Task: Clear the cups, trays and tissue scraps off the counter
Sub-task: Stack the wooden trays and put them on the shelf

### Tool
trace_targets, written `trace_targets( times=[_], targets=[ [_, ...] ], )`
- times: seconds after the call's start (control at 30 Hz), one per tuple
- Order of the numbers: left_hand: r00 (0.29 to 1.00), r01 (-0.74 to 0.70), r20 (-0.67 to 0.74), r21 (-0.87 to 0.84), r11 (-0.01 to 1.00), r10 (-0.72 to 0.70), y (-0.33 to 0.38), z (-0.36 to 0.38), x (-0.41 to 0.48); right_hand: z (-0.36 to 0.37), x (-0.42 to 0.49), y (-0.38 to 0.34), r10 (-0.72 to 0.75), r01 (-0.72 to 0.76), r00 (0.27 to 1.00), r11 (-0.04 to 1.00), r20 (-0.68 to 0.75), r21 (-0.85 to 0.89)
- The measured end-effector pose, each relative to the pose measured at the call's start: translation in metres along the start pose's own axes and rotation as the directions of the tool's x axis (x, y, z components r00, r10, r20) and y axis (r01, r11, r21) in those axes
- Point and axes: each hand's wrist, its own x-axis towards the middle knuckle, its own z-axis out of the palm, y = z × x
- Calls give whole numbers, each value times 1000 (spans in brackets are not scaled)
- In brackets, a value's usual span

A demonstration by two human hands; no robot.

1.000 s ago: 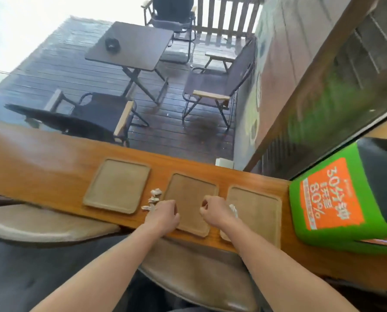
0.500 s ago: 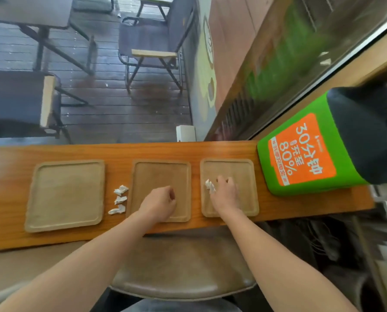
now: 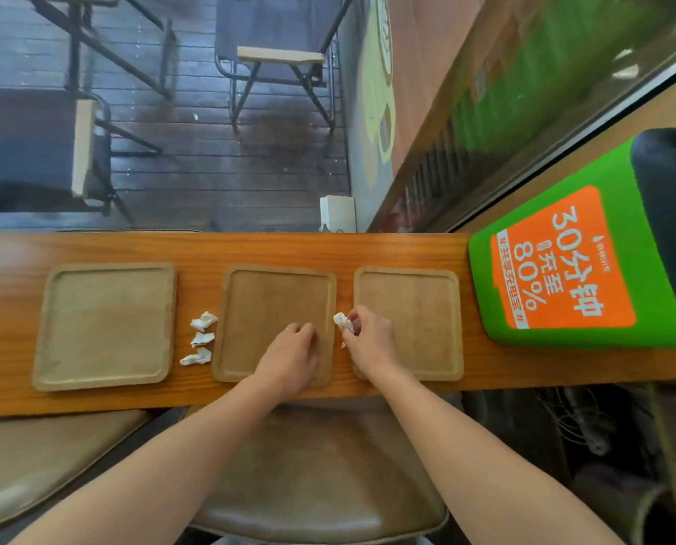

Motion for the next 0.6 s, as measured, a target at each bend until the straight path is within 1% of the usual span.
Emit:
trace_targets(
  times=[0.1, 0.23, 0.33, 0.4, 0.5, 0.6],
  targets=[
    [998, 42, -35, -47, 998, -44, -14, -10, -5, 7, 2, -7, 43, -43, 999, 999, -11, 23],
    [995, 59, -75, -87, 994, -66, -35, -24, -14, 9, 1, -12, 70, -72, 997, 996, -39, -43],
    [984, 104, -129, -114, 988, -119, -52, -33, -23, 2, -3, -10, 79, -86, 993, 993, -84, -81],
    [972, 150, -160, -128, 980, -170, -62, -36, -28, -6, -7, -7, 119, -128, 986, 989, -119, -75],
    [949, 193, -231, -115, 974, -215, -68, -38, -33, -13, -12, -4, 185, -193, 974, 980, -134, -52],
    [899, 275, -319, -127, 953, -302, -64, -36, -35, -10, -13, -11, 196, -197, 976, 980, -97, -2]
  ],
)
